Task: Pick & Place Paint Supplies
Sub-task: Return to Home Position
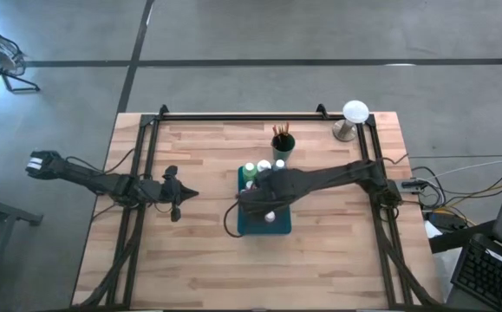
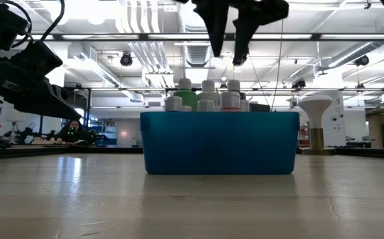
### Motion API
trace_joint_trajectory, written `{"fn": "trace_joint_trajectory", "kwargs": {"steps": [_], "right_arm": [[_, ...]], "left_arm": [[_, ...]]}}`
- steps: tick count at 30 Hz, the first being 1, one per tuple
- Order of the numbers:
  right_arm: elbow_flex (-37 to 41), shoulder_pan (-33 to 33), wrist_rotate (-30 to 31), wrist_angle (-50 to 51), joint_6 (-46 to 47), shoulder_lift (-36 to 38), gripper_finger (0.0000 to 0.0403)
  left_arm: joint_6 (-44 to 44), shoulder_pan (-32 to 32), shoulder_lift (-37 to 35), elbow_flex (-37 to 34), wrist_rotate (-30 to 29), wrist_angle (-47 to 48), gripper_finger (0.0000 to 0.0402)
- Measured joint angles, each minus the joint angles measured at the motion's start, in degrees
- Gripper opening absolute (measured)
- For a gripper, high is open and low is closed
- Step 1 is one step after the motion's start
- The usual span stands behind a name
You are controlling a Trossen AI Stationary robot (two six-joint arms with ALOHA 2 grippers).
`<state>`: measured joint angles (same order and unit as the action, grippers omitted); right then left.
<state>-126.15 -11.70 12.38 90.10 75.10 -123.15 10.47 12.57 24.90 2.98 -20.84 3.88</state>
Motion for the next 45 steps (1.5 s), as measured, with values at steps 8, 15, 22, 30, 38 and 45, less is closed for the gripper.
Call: {"fn": "trace_joint_trajectory", "kwargs": {"steps": [8, 15, 22, 30, 38, 45], "right_arm": [[-0.9, -0.8, 6.6, 0.0, -3.5, 4.0, 0.0177], [-0.8, -4.2, 17.3, -0.8, -13.9, 8.0, 0.0182], [2.4, -10.5, 29.5, -0.2, -15.7, 13.1, 0.0151], [14.8, -14.3, 35.8, -4.6, -20.1, 21.7, 0.0096], [36.0, -12.6, 35.4, -30.8, -39.2, 35.7, 0.0018], [53.8, -6.4, 27.8, -59.4, -63.7, 48.5, 0.0009]], "left_arm": [[0.0, 0.0, 0.0, 0.0, 0.0, 0.0, 0.0007], [0.0, 0.0, 0.0, 0.0, 0.0, 0.0, 0.0007], [0.0, 0.0, 0.0, 0.0, 0.0, 0.0, 0.0007], [0.0, 0.0, 0.0, 0.0, 0.0, 0.0, 0.0007], [0.0, 0.0, 0.0, 0.0, 0.0, 0.0, 0.0007], [0.0, 0.0, 0.0, 0.0, 0.0, 0.0, 0.0007]]}}
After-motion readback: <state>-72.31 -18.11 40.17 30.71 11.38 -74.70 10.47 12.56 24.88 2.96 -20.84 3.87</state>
